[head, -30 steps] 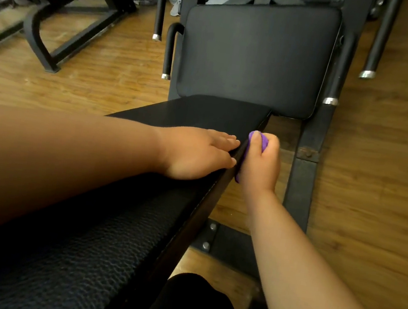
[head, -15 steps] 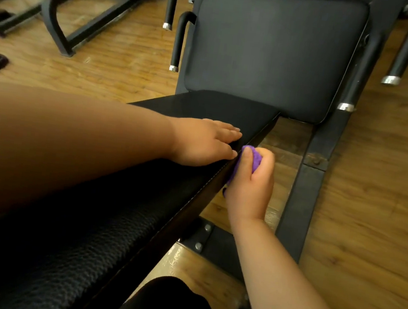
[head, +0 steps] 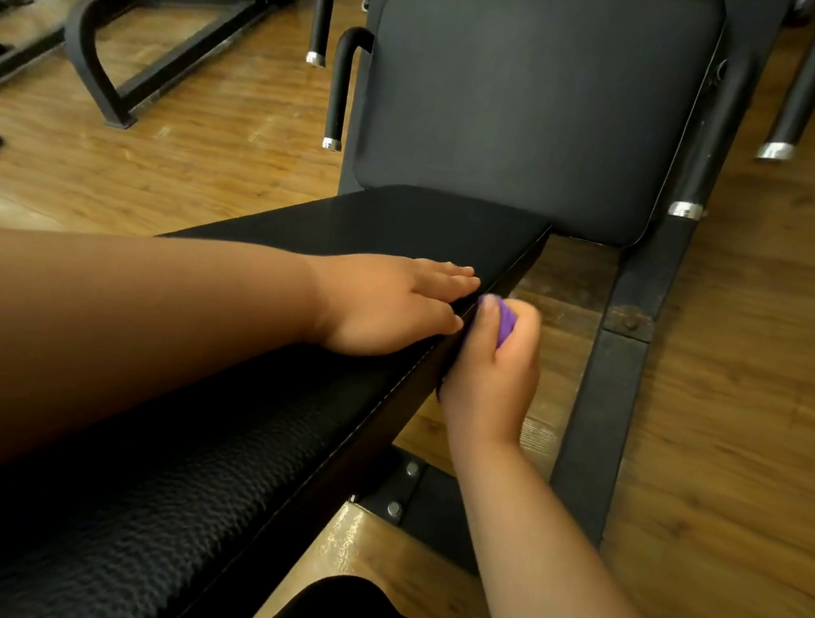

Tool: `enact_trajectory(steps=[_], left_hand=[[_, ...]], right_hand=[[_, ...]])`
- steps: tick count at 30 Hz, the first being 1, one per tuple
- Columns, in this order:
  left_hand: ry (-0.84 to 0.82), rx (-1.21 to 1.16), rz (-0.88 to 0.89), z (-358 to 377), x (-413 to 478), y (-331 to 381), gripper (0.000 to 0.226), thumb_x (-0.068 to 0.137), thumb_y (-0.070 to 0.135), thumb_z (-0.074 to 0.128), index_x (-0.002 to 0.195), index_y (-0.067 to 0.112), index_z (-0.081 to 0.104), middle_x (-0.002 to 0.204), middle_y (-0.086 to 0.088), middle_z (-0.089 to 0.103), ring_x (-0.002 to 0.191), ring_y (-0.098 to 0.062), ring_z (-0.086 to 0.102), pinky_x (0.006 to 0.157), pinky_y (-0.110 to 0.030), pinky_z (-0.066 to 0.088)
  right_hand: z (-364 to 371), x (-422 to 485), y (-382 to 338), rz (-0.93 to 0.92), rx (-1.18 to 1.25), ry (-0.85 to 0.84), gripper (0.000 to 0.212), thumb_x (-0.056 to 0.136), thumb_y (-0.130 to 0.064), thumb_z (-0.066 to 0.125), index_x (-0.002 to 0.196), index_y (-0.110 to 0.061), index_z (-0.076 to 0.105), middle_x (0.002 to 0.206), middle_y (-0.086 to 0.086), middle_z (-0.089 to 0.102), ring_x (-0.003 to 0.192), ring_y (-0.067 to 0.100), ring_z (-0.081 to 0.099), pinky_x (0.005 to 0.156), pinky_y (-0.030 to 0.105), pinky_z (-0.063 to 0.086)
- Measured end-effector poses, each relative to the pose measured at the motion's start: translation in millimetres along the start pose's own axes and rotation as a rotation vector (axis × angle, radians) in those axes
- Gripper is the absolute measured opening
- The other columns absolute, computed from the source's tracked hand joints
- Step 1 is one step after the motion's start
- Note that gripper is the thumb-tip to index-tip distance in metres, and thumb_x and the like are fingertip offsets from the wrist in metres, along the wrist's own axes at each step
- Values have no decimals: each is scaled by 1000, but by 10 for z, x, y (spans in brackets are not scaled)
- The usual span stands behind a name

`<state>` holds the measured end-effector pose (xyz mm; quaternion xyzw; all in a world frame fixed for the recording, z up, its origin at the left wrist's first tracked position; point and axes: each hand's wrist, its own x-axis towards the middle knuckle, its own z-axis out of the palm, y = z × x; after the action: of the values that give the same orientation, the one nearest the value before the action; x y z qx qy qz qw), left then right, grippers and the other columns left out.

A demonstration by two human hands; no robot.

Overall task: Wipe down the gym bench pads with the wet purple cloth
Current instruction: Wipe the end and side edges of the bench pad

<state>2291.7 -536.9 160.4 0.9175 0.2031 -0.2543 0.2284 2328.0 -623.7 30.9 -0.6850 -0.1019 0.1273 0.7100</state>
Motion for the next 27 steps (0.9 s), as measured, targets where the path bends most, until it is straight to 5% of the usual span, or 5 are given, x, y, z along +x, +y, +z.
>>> enact_trajectory(steps=[5, 11, 17, 20, 27], left_hand=[[10, 2, 7, 10, 0, 4, 54, 103, 30, 38, 154, 28, 20, 160, 17, 12, 145, 3, 5, 100, -6, 3], [25, 3, 12, 8, -17, 12, 53, 103, 30, 40, 153, 28, 23, 160, 17, 15, 144, 3, 7, 101, -7, 4], [27, -1, 3, 16, -22, 28, 54, 102, 34, 41, 153, 31, 24, 159, 19, 15, 144, 4, 8, 103, -9, 4], [26, -3, 2, 20, -14, 17, 55, 101, 34, 43, 153, 30, 24, 158, 20, 15, 143, 6, 8, 104, -8, 3], [28, -8, -8, 17, -21, 26, 55, 101, 35, 42, 153, 32, 23, 158, 21, 16, 143, 6, 8, 106, -11, 3]], right_hand=[[58, 250, 10, 109, -12, 39, 14, 101, -33, 45, 93, -23, 50, 85, -6, 57, 79, 13, 56, 66, 25, 46], [-41, -79, -6, -17, 14, -24, 14, 101, -29, 45, 92, -20, 51, 81, -4, 55, 68, 4, 51, 57, 12, 42], [30, 414, 82, 208, 3, 11, 17, 101, -34, 44, 98, -19, 51, 83, -7, 56, 80, 11, 56, 66, 24, 46], [18, 81, 83, 162, 70, 5, 18, 101, -32, 44, 98, -17, 53, 80, -8, 57, 69, -1, 54, 59, 14, 43], [83, 456, 90, 228, 54, 57, 16, 102, -33, 43, 97, -19, 50, 84, -5, 56, 80, 13, 56, 65, 22, 45]])
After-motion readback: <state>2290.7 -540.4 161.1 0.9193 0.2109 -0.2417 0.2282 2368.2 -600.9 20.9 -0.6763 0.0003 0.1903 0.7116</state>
